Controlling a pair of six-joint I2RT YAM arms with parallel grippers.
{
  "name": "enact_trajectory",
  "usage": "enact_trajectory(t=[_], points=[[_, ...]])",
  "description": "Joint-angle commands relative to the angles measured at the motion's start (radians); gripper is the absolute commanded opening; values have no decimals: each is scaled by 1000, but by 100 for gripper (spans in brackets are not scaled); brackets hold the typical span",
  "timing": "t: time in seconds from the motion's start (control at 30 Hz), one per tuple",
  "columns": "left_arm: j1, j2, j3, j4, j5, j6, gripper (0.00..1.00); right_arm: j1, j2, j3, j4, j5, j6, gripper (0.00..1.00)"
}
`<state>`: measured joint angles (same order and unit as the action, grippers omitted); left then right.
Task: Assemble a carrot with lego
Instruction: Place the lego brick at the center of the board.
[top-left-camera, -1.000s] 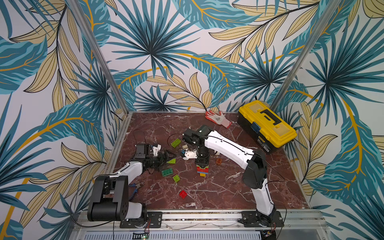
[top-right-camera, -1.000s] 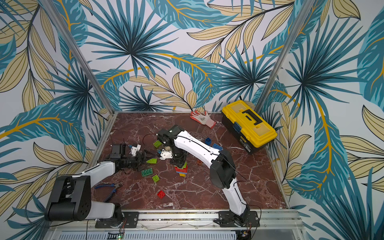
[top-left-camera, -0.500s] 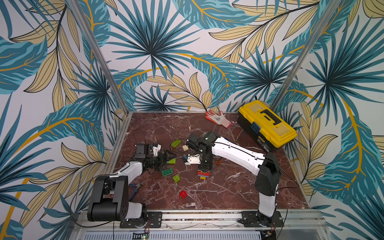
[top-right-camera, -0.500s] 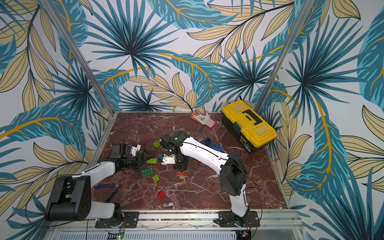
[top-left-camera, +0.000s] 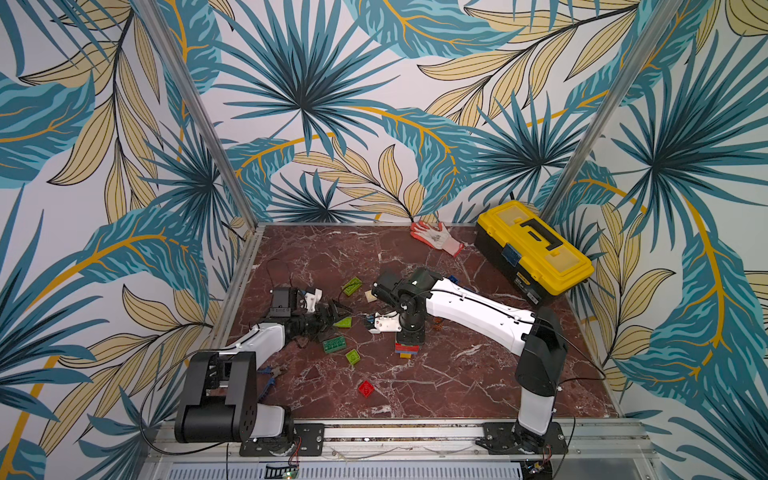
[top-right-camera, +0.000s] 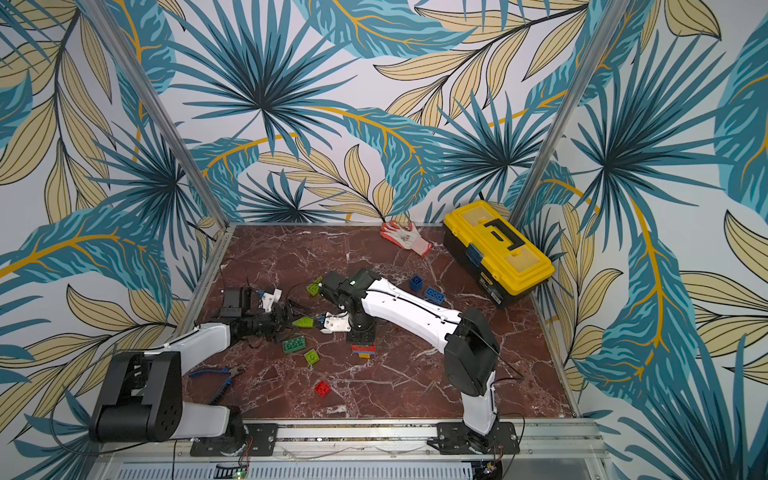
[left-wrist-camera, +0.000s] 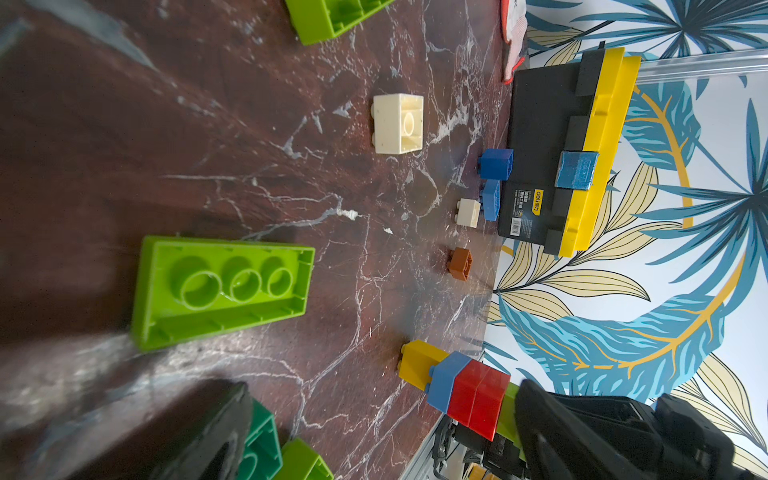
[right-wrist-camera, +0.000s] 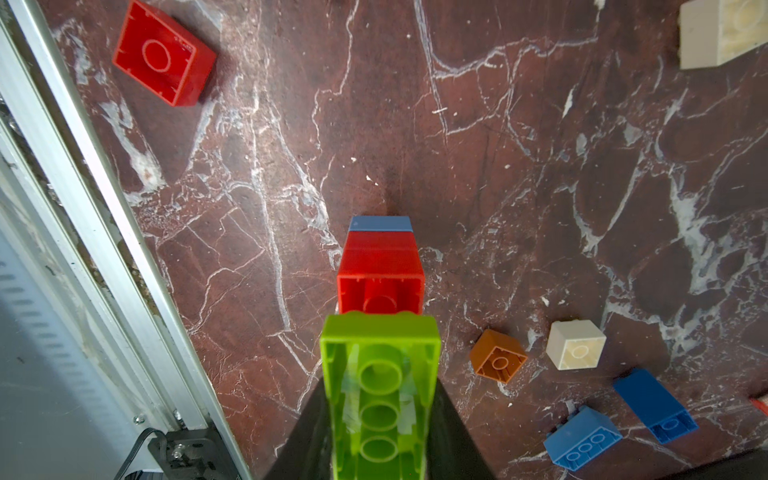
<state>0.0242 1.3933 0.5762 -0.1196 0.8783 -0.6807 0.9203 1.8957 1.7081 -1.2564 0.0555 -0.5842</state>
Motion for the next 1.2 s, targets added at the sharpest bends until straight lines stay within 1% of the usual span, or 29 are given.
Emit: enact_trajectory(t=[0.0,0.23,0.6,0.73,0.87,1.0,1.17], points=[[6,-8,14,7,0,10,99,6,19,-27,39,20,-11,33],[6,-15,13,6,5,12,99,6,11,-23,40,17,-7,39],[6,-17,13,7,4,12,99,3,1,-5,51,-2,-6,45],[6,-16,13,6,3,11,99,0,-21,-8,51,-25,-5,49],[6,-20,11,7,1,10,99,0,-55,-15,59,-63,1,56],[6,-28,11,5,-3,-1,99,0,-94,-29,81,-74,12,63],[3,-59,47,-82,-54,10,99,0,-152,-51,113,-88,17,71]])
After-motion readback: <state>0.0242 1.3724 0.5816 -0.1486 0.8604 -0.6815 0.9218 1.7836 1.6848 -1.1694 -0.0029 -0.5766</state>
